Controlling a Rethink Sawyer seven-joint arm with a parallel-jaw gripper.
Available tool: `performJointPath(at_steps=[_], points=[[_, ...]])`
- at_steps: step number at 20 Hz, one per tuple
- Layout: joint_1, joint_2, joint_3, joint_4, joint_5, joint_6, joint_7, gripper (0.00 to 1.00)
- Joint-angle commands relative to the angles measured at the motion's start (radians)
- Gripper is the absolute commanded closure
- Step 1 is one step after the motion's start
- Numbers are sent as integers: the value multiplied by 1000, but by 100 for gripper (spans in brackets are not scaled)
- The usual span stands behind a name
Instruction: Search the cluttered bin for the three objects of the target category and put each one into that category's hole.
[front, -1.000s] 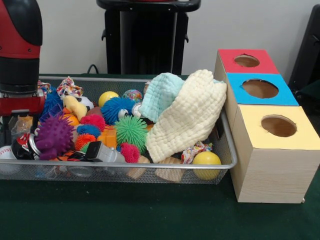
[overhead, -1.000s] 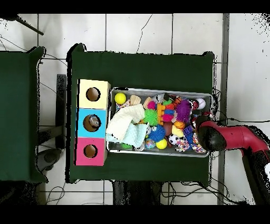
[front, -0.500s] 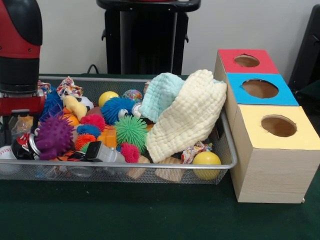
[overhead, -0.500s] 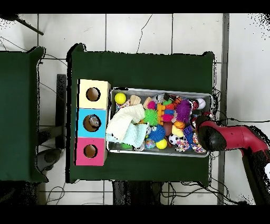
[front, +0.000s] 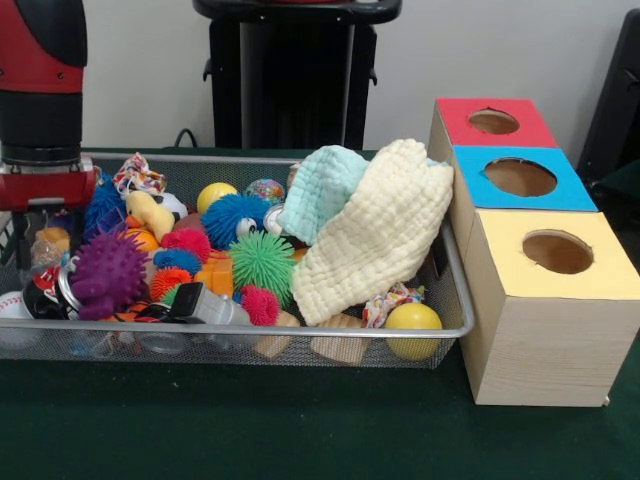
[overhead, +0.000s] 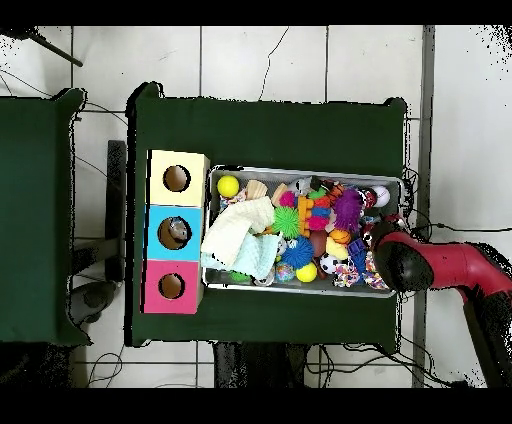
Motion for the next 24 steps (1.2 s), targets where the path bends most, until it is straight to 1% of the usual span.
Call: performJointPath(at_steps=[1,4,5,8,10,13,18,21,24], points=[[-22,-17,48,77,61,104,-205,0],[-28,-13,51,80,64,97,-222,0],[-25,-7,50,74,51,86,-232,0],[11,5,22,44,-60,20,-264,0],[24,18,18,28,-102,7,-289,0],[28,37,22,25,-148,-9,-318,0],[19,66,52,25,-170,8,-408,0],[14,82,73,28,-164,31,-473,0],[19,84,81,32,-155,46,-492,0]])
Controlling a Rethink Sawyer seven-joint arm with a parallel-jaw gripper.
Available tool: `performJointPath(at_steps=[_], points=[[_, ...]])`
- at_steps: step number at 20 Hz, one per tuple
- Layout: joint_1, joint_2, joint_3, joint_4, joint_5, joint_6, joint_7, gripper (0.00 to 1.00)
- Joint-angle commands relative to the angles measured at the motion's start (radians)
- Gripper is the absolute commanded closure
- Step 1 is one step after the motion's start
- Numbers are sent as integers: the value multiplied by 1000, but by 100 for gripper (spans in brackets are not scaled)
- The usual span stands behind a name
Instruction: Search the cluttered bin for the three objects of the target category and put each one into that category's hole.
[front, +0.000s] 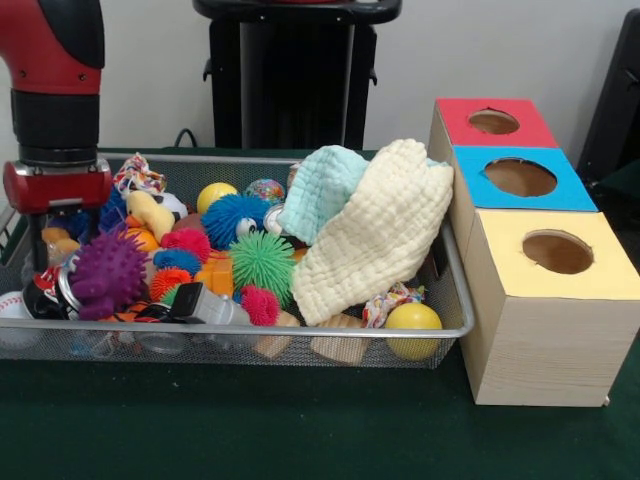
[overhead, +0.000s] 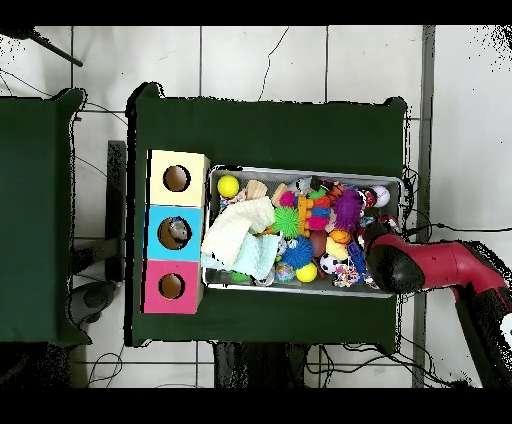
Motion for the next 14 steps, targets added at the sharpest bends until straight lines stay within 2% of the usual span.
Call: performJointPath(at_steps=[1,7,14], points=[[15,78,56,7,-69,53,-439,0],[7,72,58,7,-47,62,-464,0],[-36,8,86,59,42,117,-513,0]])
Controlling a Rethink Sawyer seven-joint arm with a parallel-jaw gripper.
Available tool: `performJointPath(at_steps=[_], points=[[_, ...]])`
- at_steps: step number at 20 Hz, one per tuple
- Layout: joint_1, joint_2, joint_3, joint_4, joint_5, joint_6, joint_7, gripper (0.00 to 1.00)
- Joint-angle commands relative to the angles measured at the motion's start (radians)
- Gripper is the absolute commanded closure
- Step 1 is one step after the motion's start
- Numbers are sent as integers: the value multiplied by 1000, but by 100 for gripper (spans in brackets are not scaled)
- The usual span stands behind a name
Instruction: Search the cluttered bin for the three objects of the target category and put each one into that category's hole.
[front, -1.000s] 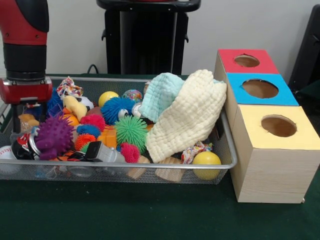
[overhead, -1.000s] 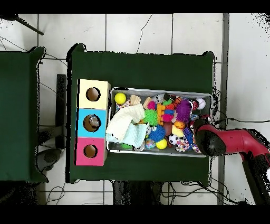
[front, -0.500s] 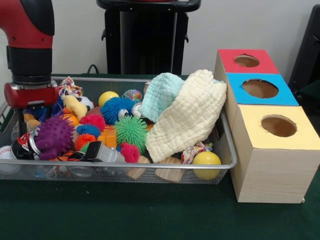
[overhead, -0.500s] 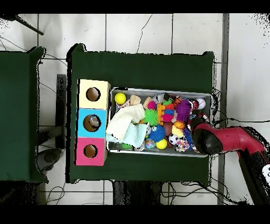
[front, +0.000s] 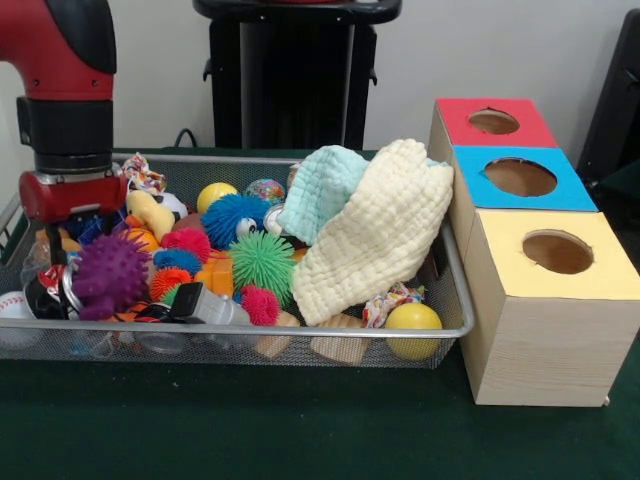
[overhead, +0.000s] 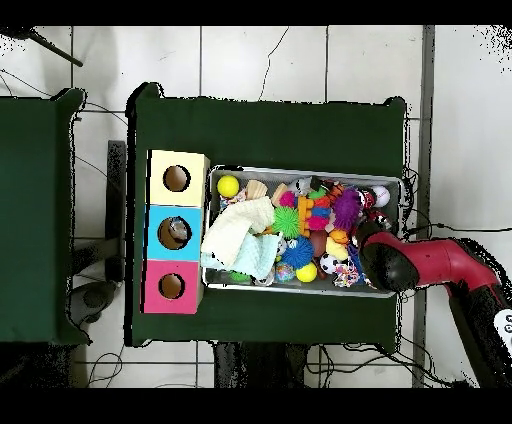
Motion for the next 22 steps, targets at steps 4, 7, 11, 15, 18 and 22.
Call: performJointPath(at_steps=[4,7,11,15,18,22], points=[[-38,-40,63,69,55,127,-349,0],[-34,-52,58,72,49,119,-346,0],[-38,-43,43,51,32,113,-343,0],[-38,-23,16,26,1,97,-326,0],[-35,-7,-1,17,-17,82,-302,0],[-14,5,-20,12,-44,65,-269,0]])
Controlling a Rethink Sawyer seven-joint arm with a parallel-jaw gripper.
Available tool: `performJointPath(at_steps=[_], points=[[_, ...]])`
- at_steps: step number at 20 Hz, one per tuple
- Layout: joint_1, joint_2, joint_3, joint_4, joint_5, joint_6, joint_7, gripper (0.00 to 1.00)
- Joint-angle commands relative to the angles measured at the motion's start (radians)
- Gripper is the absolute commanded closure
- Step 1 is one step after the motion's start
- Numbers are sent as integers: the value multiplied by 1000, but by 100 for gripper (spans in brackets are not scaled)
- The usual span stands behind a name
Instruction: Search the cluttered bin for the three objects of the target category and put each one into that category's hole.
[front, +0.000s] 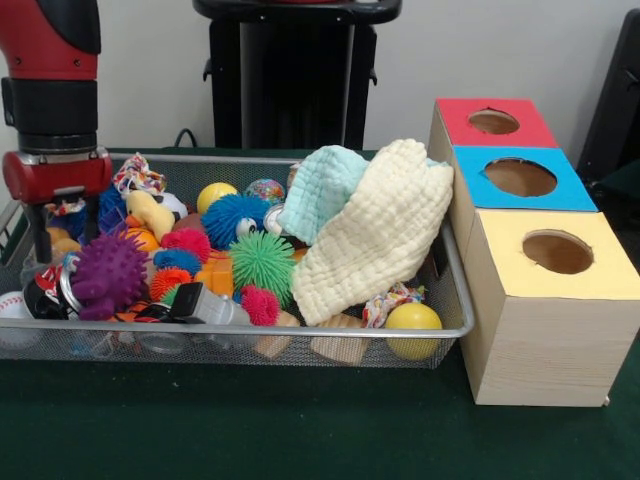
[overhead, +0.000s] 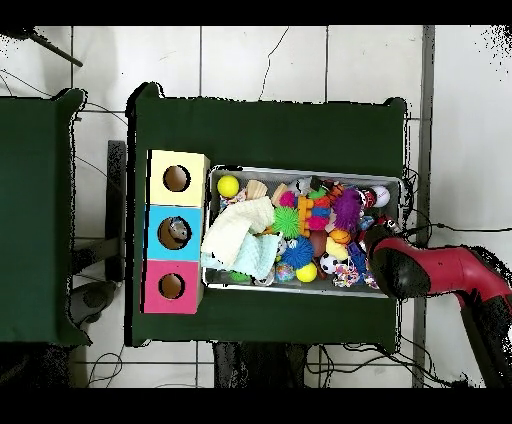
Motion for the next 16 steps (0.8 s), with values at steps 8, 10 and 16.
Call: performJointPath(at_steps=[8,10,16], points=[[4,5,-12,27,-73,81,-307,0],[-11,-8,5,43,-51,104,-350,0],[-27,-48,29,77,1,154,-381,0]])
